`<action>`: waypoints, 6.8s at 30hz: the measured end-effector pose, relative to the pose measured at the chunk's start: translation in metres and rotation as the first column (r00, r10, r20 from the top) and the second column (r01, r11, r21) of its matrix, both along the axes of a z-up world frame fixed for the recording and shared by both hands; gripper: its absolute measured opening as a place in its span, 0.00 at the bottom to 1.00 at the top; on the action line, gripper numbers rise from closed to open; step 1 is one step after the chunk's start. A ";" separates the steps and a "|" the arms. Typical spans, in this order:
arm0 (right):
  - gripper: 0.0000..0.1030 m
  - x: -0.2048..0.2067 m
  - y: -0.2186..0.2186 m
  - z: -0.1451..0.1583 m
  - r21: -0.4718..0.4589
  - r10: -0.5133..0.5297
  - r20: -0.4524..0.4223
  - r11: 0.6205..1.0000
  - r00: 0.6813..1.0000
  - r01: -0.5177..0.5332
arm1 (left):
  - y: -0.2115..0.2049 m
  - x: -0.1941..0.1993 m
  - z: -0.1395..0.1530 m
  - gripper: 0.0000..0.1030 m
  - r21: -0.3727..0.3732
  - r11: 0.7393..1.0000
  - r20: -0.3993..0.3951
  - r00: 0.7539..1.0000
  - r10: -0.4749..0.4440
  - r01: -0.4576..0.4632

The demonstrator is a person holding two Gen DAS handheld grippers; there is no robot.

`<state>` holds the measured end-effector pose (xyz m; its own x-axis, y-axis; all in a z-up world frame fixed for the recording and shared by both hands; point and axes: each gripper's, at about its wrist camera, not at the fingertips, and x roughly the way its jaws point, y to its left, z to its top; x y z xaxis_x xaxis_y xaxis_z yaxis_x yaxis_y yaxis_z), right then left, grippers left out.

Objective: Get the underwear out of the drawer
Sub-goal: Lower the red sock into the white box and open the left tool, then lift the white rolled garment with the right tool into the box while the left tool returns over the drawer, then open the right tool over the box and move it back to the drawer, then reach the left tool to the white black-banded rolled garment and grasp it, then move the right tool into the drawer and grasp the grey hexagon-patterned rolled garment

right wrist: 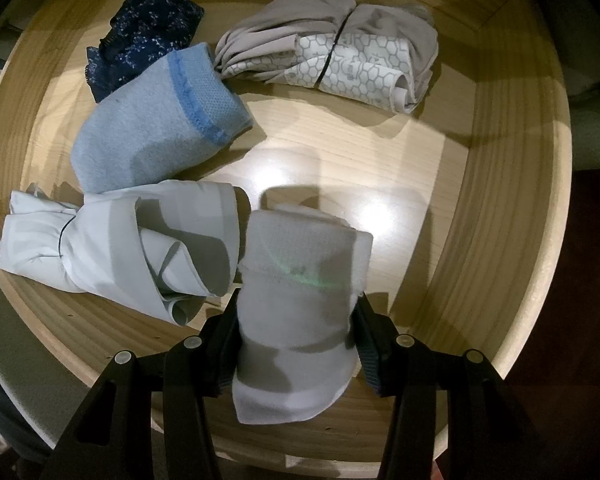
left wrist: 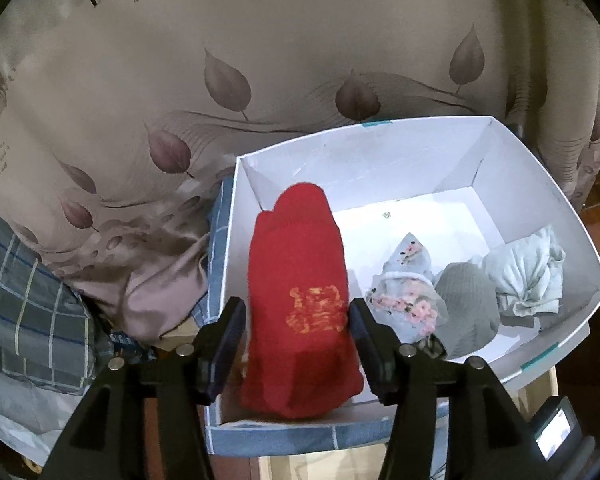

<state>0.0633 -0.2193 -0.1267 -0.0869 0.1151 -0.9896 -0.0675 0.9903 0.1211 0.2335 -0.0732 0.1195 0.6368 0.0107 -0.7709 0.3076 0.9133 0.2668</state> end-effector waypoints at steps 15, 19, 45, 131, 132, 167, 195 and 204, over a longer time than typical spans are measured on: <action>0.45 -0.002 0.003 -0.005 -0.021 0.008 -0.012 1.000 1.000 -0.008 | 0.024 -0.056 0.026 0.54 0.026 0.999 0.082 0.996 -0.034 0.032; 0.45 -0.002 0.004 -0.006 -0.021 0.007 -0.012 1.000 1.000 -0.007 | 0.039 -0.077 0.011 0.54 0.031 0.999 0.058 0.998 -0.024 0.022; 0.42 -0.019 -0.005 0.032 -0.014 -0.049 0.203 0.998 0.978 0.053 | 0.092 -0.157 -0.147 0.54 -0.017 0.984 -0.164 0.971 0.173 -0.179; 0.81 -0.016 -0.031 0.176 0.169 -0.255 0.486 0.966 0.836 0.196 | 0.069 -0.166 -0.146 0.54 -0.105 0.994 -0.221 0.973 -0.060 0.038; 0.81 -0.021 -0.031 0.166 0.165 -0.262 0.472 0.964 0.842 0.207 | 0.061 -0.168 -0.146 0.54 -0.085 0.993 -0.224 0.970 -0.096 0.079; 0.82 -0.063 -0.036 0.093 0.294 -0.453 0.377 0.886 0.808 0.360 | -0.054 -0.137 -0.243 0.74 -0.081 0.909 -0.657 0.663 -0.358 0.410; 0.82 -0.042 -0.017 0.094 0.237 -0.346 0.382 0.933 0.857 0.271 | 0.079 -0.109 -0.238 0.66 -0.113 0.983 -0.639 0.768 0.041 -0.146; 0.70 0.002 0.017 0.100 0.012 0.100 0.503 0.992 0.858 -0.123 | 0.093 -0.118 -0.230 0.54 -0.122 0.971 -0.613 0.785 0.089 -0.205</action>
